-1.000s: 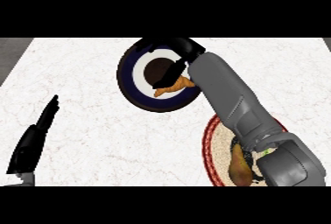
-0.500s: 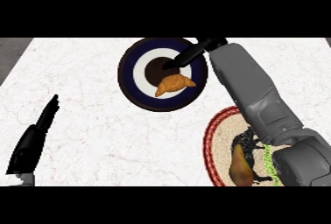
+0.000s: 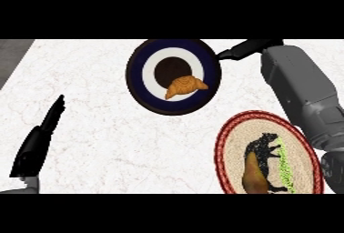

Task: Pick the croissant from the placemat and place it in the plate

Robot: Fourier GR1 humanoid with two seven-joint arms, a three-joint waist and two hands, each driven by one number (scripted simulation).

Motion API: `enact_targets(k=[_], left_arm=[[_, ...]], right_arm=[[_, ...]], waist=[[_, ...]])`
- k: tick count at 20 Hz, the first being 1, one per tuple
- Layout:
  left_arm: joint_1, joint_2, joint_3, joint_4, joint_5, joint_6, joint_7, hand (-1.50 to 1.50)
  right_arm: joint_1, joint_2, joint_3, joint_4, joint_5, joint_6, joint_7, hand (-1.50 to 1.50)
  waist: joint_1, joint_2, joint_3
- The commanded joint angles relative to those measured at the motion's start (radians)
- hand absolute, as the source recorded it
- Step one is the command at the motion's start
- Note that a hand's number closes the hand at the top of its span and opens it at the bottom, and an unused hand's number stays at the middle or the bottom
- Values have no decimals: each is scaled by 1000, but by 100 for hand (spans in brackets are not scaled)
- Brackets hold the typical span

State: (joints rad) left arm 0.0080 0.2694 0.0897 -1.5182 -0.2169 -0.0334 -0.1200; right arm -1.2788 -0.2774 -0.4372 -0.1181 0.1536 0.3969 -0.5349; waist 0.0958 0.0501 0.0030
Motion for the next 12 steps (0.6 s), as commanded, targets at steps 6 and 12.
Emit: enact_targets(k=[6,12], left_arm=[[-29,-17,-17,2,-9,4,9,0],[-67,-24,-29,14,-18,6,10,0]], right_arm=[[77,-126,-2,-22,5,140,-99,-150],[103,-128,3,-29,14,114,-116,-150]], waist=[[28,18,2],[38,26,3]])
